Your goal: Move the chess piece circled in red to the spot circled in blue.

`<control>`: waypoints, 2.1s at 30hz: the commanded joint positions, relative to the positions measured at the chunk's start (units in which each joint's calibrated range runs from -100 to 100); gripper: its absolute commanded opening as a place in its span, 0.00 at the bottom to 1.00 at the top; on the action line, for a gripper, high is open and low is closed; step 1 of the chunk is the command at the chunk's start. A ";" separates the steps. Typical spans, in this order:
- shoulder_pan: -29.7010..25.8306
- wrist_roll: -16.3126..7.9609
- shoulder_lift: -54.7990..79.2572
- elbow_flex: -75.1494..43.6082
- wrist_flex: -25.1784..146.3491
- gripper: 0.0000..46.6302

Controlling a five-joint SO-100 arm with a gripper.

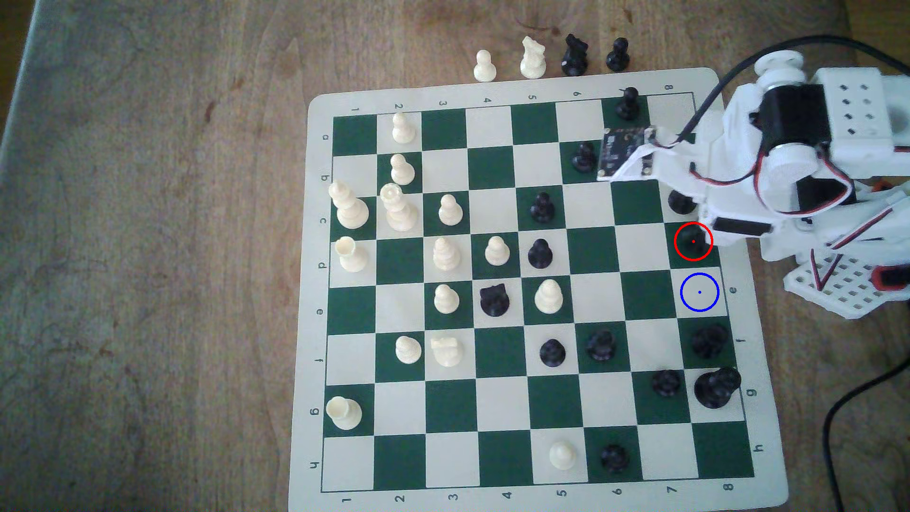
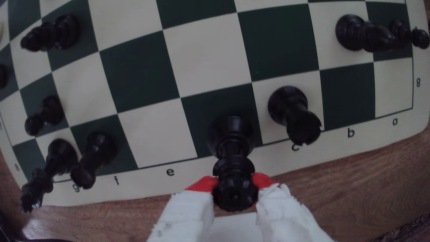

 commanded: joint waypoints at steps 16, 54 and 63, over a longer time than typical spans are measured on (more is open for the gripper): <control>-14.79 -1.95 2.04 -7.18 -4.33 0.03; -20.81 -2.30 6.88 -2.47 -5.89 0.04; -20.97 -2.39 6.03 -0.56 -7.03 0.04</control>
